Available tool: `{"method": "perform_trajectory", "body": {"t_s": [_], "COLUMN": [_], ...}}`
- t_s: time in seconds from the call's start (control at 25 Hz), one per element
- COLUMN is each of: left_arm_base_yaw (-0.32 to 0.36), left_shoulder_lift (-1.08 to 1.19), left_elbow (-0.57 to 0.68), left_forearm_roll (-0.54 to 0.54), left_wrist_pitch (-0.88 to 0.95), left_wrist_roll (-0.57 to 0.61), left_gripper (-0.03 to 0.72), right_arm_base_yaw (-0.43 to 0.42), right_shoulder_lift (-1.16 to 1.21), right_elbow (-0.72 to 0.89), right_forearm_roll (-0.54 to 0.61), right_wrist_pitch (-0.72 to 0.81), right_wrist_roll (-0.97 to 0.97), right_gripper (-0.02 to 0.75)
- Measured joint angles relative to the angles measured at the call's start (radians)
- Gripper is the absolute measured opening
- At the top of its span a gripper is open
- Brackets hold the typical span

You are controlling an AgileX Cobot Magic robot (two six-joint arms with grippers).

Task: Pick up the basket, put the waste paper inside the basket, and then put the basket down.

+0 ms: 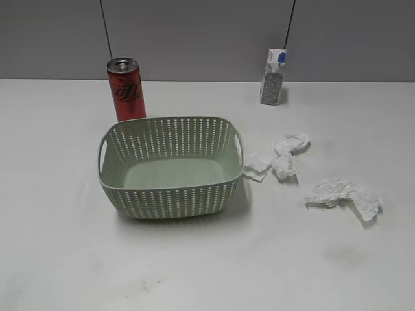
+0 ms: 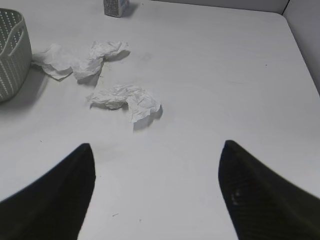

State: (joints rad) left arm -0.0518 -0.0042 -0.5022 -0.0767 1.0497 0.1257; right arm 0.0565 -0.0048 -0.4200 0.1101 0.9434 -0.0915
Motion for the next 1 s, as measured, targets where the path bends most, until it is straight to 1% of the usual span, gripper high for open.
{"method": "perform_trajectory", "body": {"t_s": [1.0], "left_arm_base_yaw": [0.0], "left_shoulder_lift": [0.0], "left_elbow": [0.0], "left_forearm_roll": [0.0], "left_wrist_pitch": [0.0], "left_wrist_roll": [0.0], "left_gripper": [0.556], "right_arm_base_yaw": [0.0], "right_shoulder_lift": [0.0], "right_elbow": [0.0], "right_forearm_roll": [0.0], "right_wrist_pitch": [0.0], "right_wrist_roll": [0.0], "right_gripper": [0.58]}}
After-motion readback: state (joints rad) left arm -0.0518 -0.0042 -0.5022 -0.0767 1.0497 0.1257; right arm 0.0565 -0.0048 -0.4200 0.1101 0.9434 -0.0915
